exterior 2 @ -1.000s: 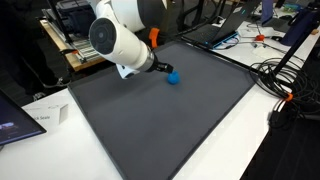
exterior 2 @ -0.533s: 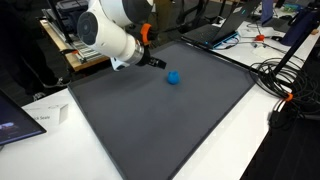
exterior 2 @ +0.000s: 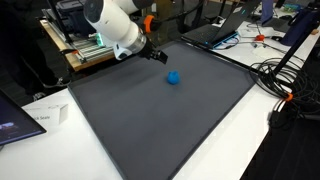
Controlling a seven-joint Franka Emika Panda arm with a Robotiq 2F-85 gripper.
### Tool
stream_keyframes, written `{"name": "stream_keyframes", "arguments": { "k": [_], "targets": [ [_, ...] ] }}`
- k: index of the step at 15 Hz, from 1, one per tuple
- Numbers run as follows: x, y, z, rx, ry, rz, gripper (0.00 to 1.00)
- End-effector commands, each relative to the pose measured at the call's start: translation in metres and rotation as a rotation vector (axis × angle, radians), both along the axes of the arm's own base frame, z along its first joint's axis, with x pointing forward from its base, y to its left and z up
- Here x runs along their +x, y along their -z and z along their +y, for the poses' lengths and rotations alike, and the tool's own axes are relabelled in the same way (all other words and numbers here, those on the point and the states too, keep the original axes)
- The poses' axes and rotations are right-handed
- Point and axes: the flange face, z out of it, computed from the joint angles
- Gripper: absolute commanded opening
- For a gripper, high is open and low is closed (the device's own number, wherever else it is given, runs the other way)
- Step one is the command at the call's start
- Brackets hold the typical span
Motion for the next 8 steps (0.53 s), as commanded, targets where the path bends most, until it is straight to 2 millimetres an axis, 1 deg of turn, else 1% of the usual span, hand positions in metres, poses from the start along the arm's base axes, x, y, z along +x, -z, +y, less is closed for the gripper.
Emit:
{"name": "stream_keyframes", "arguments": {
  "k": [1, 3, 8],
  "targets": [
    [-0.008, -0.022, 0.031, -0.129, -0.064, -0.089, 1.0],
    [-0.003, -0.029, 0.044, -0.219, -0.114, -0.134, 1.0],
    [0.008, -0.045, 0.062, -0.447, -0.312, -0.208, 1.0]
  ]
}}
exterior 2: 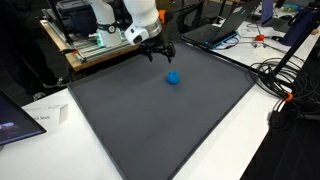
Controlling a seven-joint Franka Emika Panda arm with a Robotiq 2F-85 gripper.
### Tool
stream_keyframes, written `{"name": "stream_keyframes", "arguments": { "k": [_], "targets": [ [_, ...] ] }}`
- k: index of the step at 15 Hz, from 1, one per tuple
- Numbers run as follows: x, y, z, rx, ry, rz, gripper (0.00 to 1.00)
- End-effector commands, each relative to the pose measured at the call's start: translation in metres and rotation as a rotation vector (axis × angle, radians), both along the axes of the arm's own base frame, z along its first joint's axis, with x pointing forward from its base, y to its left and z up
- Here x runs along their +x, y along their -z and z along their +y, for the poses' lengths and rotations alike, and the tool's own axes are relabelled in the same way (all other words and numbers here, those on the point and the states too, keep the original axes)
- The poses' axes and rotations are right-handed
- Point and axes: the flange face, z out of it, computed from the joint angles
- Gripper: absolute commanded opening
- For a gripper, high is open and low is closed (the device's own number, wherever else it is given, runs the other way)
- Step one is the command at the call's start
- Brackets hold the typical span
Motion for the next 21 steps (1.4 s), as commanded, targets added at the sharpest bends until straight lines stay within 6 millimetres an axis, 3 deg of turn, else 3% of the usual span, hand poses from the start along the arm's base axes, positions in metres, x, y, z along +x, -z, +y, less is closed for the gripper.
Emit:
{"name": "stream_keyframes", "arguments": {
  "k": [1, 5, 12, 21],
  "targets": [
    [0.0, -0.02, 0.011, -0.158, -0.128, -0.043, 1.0],
    [0.01, -0.039, 0.033, -0.269, -0.287, -0.086, 1.0],
    [0.015, -0.078, 0.09, -0.326, -0.464, -0.152, 1.0],
    [0.031, -0.074, 0.132, -0.48, -0.758, -0.111, 1.0]
  ]
}}
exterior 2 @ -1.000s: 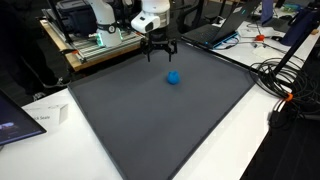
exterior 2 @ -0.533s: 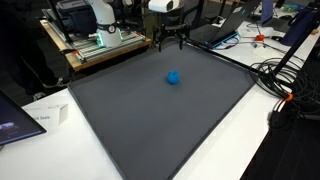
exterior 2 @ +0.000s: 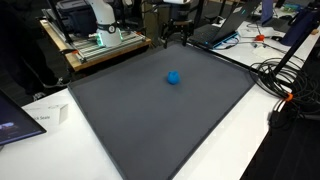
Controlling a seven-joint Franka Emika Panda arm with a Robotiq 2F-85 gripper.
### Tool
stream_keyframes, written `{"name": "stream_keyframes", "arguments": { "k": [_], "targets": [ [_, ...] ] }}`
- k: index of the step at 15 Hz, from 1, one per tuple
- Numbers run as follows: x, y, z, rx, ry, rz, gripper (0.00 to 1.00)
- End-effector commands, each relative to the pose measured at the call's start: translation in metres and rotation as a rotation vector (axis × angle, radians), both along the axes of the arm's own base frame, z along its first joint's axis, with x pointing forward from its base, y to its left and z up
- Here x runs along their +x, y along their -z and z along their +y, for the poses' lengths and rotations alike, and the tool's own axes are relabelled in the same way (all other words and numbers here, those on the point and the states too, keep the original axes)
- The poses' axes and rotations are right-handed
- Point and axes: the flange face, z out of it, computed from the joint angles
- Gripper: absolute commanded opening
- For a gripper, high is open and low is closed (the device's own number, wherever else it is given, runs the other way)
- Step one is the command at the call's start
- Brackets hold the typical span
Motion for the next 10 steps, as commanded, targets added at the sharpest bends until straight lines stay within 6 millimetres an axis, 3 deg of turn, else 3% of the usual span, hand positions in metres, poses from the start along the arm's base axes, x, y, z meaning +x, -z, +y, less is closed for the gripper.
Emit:
{"name": "stream_keyframes", "arguments": {
  "k": [1, 10],
  "targets": [
    [0.014, 0.0, 0.013, -0.109, -0.121, 0.064, 1.0],
    [0.01, -0.001, 0.079, -0.257, -0.457, 0.271, 1.0]
  ]
}}
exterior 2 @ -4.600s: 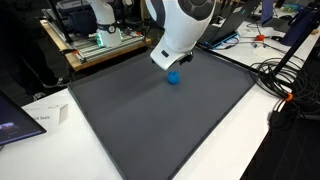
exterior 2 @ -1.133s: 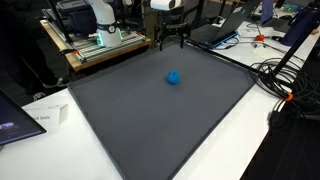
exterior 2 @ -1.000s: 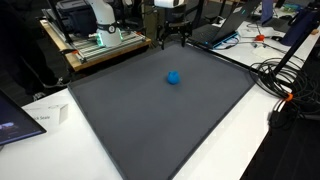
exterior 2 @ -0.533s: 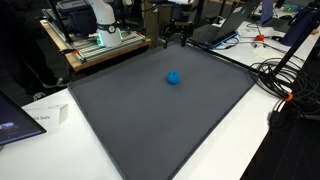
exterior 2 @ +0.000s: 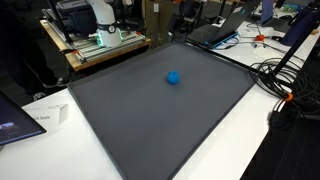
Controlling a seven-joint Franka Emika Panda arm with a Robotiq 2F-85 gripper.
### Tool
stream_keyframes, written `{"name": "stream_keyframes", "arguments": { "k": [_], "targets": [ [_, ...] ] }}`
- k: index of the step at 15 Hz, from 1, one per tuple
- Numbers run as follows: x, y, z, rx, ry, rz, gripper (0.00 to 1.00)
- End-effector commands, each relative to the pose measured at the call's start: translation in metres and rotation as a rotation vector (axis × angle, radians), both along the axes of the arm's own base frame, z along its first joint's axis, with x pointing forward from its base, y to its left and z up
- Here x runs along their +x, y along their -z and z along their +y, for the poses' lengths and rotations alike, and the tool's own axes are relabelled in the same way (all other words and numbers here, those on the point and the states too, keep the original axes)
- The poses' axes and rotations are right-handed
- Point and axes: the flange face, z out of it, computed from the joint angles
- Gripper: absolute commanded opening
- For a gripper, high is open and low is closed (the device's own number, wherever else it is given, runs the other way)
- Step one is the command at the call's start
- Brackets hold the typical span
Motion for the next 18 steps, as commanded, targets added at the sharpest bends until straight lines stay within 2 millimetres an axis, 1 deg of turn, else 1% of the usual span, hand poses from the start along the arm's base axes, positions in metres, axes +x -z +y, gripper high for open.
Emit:
{"name": "stream_keyframes", "arguments": {
  "k": [1, 5, 8, 11, 14, 18],
  "targets": [
    [0.006, 0.004, 0.023, -0.044, -0.157, 0.109, 1.0],
    [0.011, 0.011, 0.046, -0.085, -0.319, 0.179, 1.0],
    [0.018, 0.019, 0.065, -0.075, -0.41, 0.202, 1.0],
    [0.029, 0.024, 0.079, -0.043, -0.424, 0.202, 1.0],
    [0.041, 0.032, 0.089, -0.025, -0.397, 0.198, 1.0],
    [0.052, 0.052, 0.1, -0.085, -0.389, 0.218, 1.0]
  ]
}}
